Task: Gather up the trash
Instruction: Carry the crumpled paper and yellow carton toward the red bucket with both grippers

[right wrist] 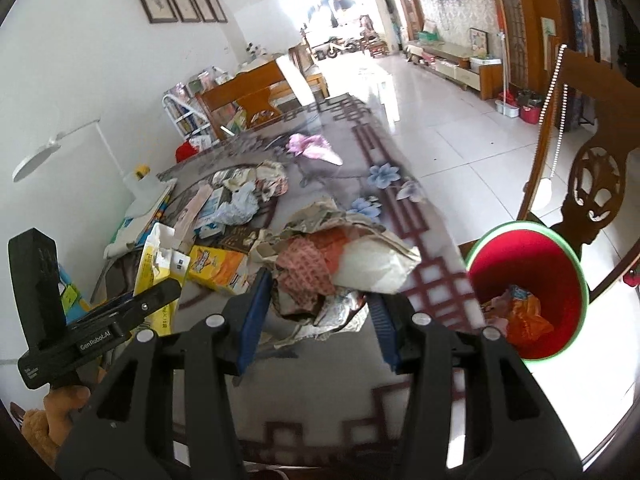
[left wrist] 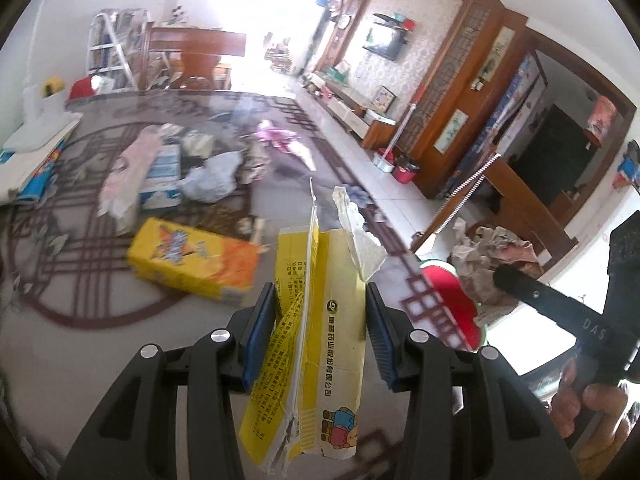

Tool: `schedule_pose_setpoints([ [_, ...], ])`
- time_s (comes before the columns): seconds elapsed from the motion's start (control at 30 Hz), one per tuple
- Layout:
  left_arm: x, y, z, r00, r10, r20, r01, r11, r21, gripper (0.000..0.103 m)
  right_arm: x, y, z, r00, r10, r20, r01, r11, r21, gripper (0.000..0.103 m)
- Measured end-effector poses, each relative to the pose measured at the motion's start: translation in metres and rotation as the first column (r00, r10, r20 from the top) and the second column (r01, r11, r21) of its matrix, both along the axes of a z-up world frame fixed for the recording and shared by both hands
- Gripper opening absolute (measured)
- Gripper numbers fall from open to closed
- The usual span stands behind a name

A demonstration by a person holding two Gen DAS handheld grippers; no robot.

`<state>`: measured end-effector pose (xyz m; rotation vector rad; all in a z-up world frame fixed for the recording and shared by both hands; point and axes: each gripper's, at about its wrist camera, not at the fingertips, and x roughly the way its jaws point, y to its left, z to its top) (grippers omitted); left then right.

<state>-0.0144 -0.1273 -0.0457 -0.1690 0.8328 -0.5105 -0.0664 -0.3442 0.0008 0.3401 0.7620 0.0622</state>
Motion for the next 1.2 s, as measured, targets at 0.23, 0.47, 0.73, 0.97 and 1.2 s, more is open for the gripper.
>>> schedule_pose_setpoints([
  [0.23, -0.001, -0.047, 0.012, 0.997, -0.078, 0.018, 0.078, 0.997, 0.005, 0.042, -0.01, -0.032, 0.008, 0.999, -0.049, 0.023, 0.049, 0.999, 0.002, 0.047],
  [0.47, 0.003, -0.088, 0.018, 0.989, -0.143, 0.037, 0.143, 0.99, 0.008, 0.042, -0.018, -0.066, 0.008, 0.992, -0.123, 0.025, 0.124, 0.992, -0.009, 0.047],
  [0.73, 0.011, -0.151, 0.013, 0.96, -0.278, 0.042, 0.277, 0.96, 0.03, 0.042, -0.021, -0.115, -0.021, 0.962, -0.274, -0.017, 0.273, 0.962, -0.015, 0.047],
  [0.97, 0.02, -0.215, 0.003, 0.907, -0.42, 0.03, 0.419, 0.907, 0.036, 0.042, -0.029, -0.163, -0.052, 0.919, -0.39, -0.067, 0.391, 0.921, 0.0, 0.047],
  [1.2, 0.025, -0.263, -0.019, 0.87, -0.492, -0.025, 0.492, 0.869, 0.044, 0.042, -0.036, -0.189, -0.072, 0.889, -0.445, -0.107, 0.447, 0.895, -0.006, 0.047],
])
